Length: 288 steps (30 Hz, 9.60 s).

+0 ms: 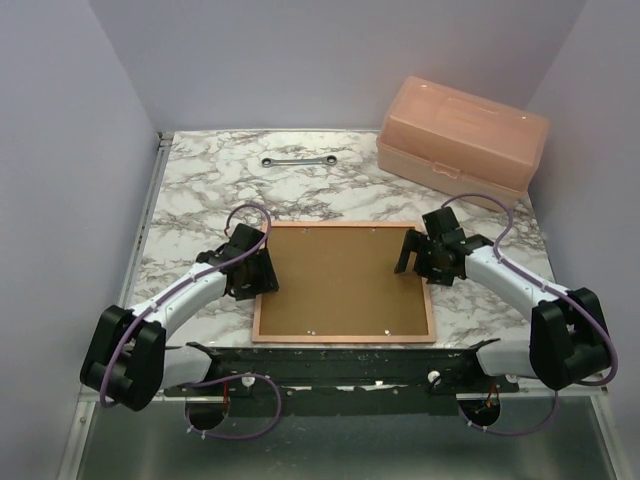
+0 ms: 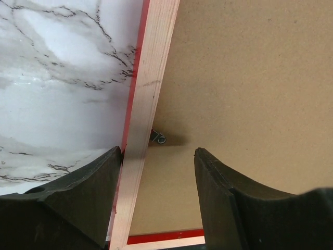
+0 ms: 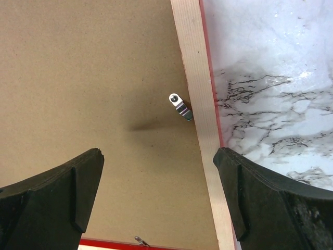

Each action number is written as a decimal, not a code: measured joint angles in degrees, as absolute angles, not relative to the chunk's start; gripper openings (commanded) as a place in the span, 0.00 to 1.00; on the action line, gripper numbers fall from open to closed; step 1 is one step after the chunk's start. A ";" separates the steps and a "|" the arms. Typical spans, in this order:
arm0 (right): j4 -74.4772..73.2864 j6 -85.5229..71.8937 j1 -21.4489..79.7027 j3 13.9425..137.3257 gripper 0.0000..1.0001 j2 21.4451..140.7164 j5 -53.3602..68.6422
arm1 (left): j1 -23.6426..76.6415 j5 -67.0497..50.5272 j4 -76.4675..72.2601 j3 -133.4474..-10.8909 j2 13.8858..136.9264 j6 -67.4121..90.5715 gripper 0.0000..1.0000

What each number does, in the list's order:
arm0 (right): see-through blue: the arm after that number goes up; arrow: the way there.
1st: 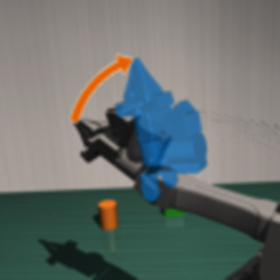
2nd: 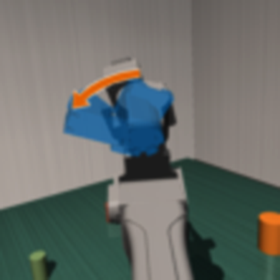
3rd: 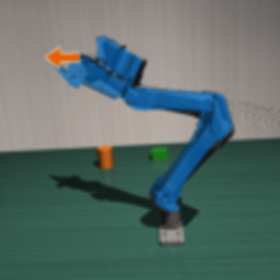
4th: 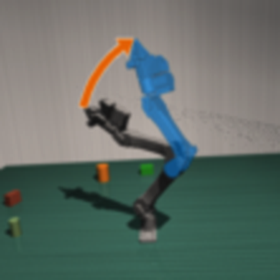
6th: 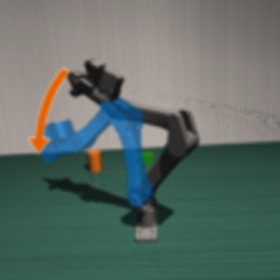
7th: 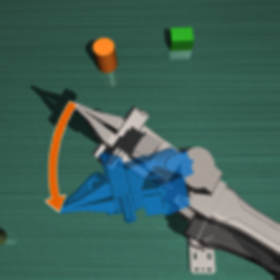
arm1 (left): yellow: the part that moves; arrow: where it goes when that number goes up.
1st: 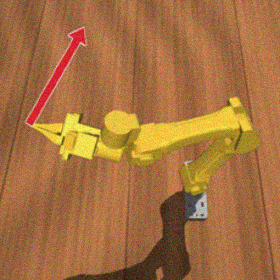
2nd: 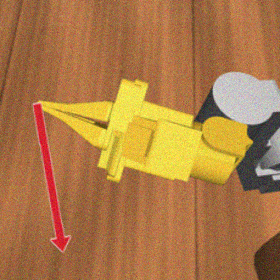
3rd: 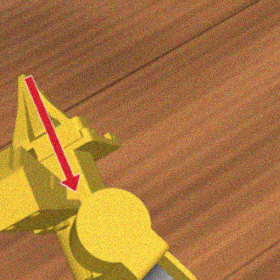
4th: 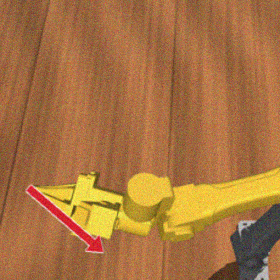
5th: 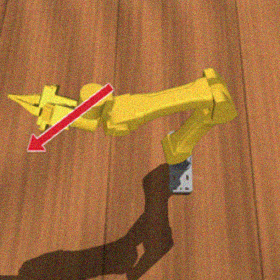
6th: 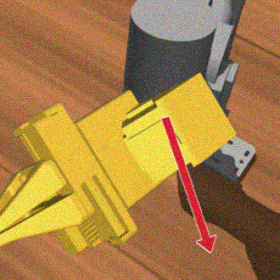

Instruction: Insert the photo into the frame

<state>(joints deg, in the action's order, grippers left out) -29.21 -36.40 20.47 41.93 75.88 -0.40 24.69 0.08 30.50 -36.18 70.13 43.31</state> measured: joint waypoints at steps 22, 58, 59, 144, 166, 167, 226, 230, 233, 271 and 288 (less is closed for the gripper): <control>-25.23 -36.49 22.20 45.95 1.00 81.58 9.32 | 15.14 0.58 34.54 -43.51 67.26 36.36 0.75; -32.53 -39.94 30.61 41.95 0.93 78.43 8.21 | 35.09 -10.17 23.00 -32.47 43.81 40.91 0.98; -33.26 -40.47 30.98 40.88 0.90 77.23 8.14 | 35.40 -9.72 23.09 -32.47 43.83 40.73 0.99; -51.68 -43.44 38.68 70.87 1.00 61.54 9.23 | 83.70 46.61 51.03 -59.72 71.94 0.40 0.04; -20.10 -12.84 38.68 55.16 1.00 39.86 14.06 | 83.37 39.51 59.02 -64.79 58.72 -0.45 0.00; -19.14 -10.70 38.68 54.37 1.00 40.14 15.99 | 83.37 38.96 59.42 -65.08 58.54 -0.47 0.00; 5.82 11.66 38.79 45.17 0.00 51.24 50.22 | 83.35 28.32 51.35 -81.41 56.77 2.02 0.98; 5.30 4.78 38.59 49.04 0.01 55.46 47.83 | 83.35 28.27 45.95 -83.85 56.80 2.24 0.99; 4.38 0.25 38.52 52.29 0.01 59.27 46.15 | 83.35 27.64 42.15 -84.47 56.77 3.60 0.99; 1.61 -40.42 17.32 24.49 0.04 58.61 32.25 | 50.04 -1.52 31.48 -44.60 57.82 50.87 0.98; -3.77 -37.32 16.08 24.18 0.71 68.12 22.20 | 44.77 0.38 36.64 -40.62 56.49 52.75 0.99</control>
<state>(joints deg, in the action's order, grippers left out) -3.77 -37.32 16.08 24.18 68.12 22.20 44.77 0.38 36.64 -40.62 56.49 52.75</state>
